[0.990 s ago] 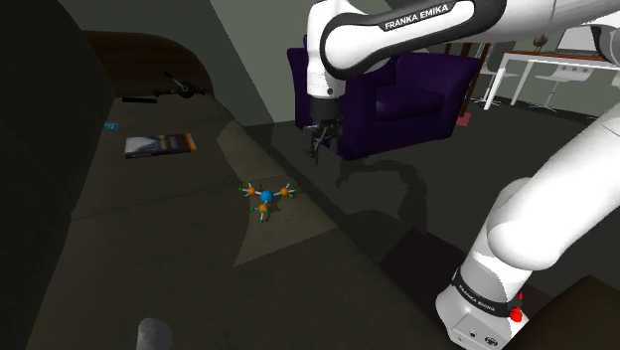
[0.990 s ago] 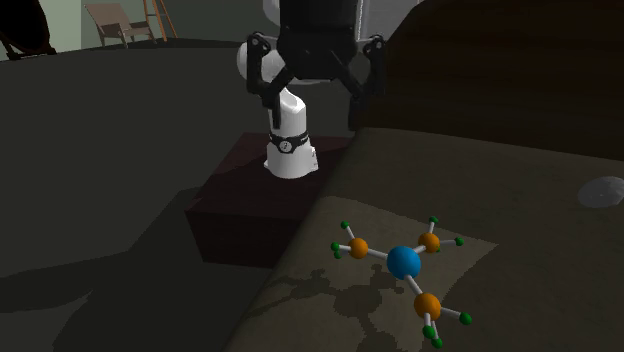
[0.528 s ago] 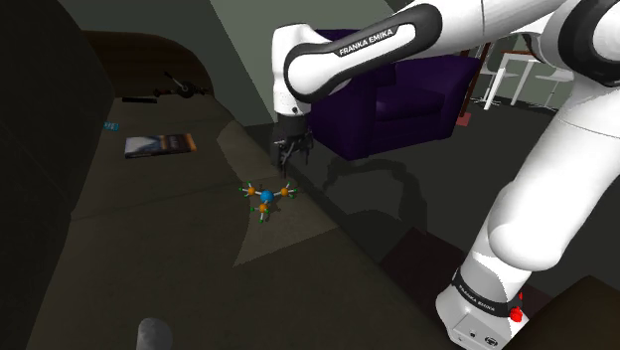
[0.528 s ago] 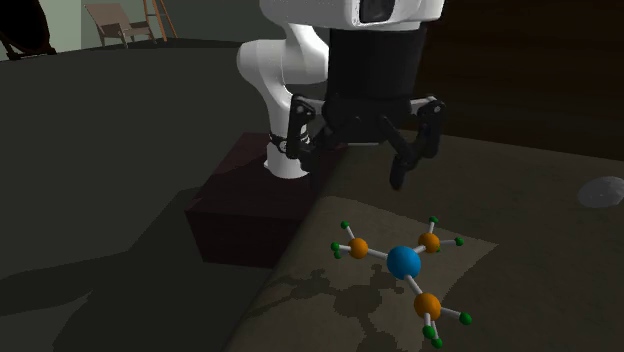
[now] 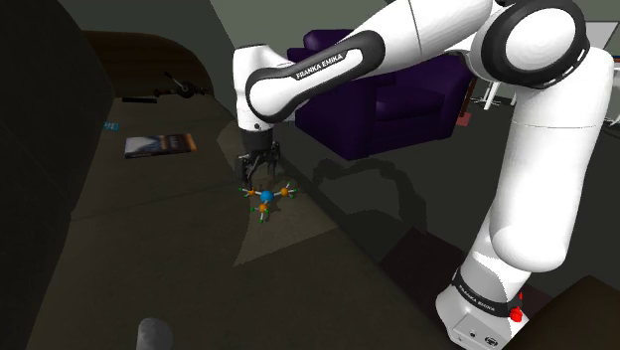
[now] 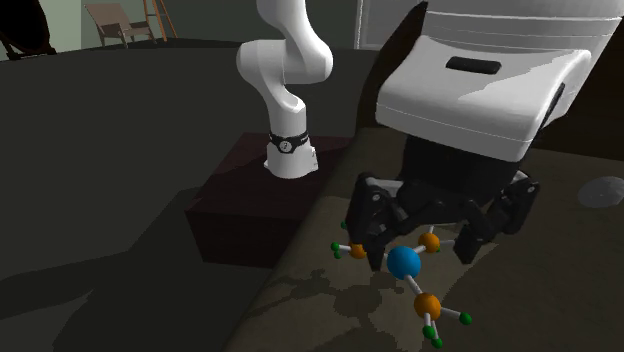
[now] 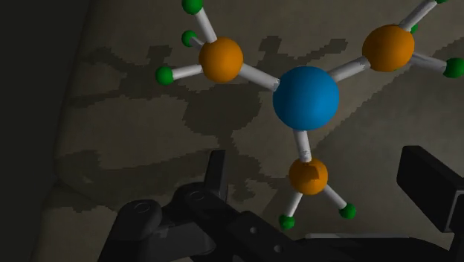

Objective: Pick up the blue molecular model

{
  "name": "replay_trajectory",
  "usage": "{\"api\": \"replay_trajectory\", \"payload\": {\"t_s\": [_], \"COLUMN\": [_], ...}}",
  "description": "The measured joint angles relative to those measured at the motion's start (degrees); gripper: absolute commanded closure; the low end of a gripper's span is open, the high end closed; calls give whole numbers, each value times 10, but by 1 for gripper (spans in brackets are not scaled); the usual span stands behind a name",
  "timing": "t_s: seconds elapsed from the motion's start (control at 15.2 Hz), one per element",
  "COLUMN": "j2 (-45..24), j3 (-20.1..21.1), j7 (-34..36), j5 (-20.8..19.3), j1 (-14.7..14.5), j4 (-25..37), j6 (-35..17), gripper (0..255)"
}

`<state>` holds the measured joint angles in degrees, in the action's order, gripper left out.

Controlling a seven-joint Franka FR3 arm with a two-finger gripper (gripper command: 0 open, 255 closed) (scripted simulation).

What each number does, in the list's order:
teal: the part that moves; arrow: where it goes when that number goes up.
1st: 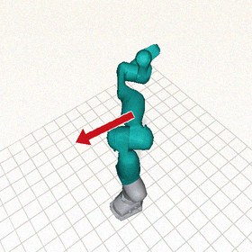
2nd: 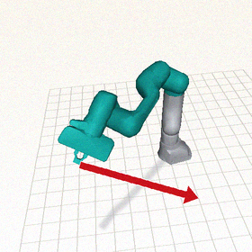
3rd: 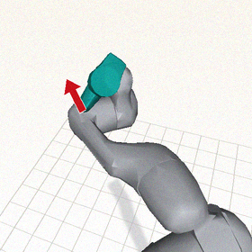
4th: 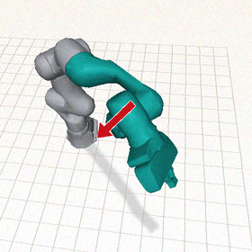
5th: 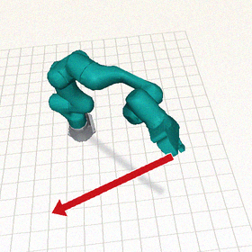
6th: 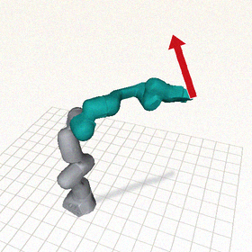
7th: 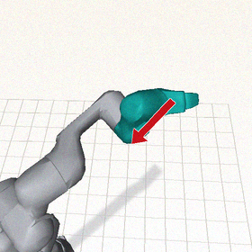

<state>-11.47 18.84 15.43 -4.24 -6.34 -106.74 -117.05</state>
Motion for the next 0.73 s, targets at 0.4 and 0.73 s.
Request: {"api": "replay_trajectory", "payload": {"t_s": [0.4, 0.73], "j2": [-27, -31], "j3": [-2, -2], "j7": [7, 8], "j5": [-11, -13], "j1": [-4, -4], "j4": [-13, -18], "j6": [-39, -48], "gripper": [0, 255]}}
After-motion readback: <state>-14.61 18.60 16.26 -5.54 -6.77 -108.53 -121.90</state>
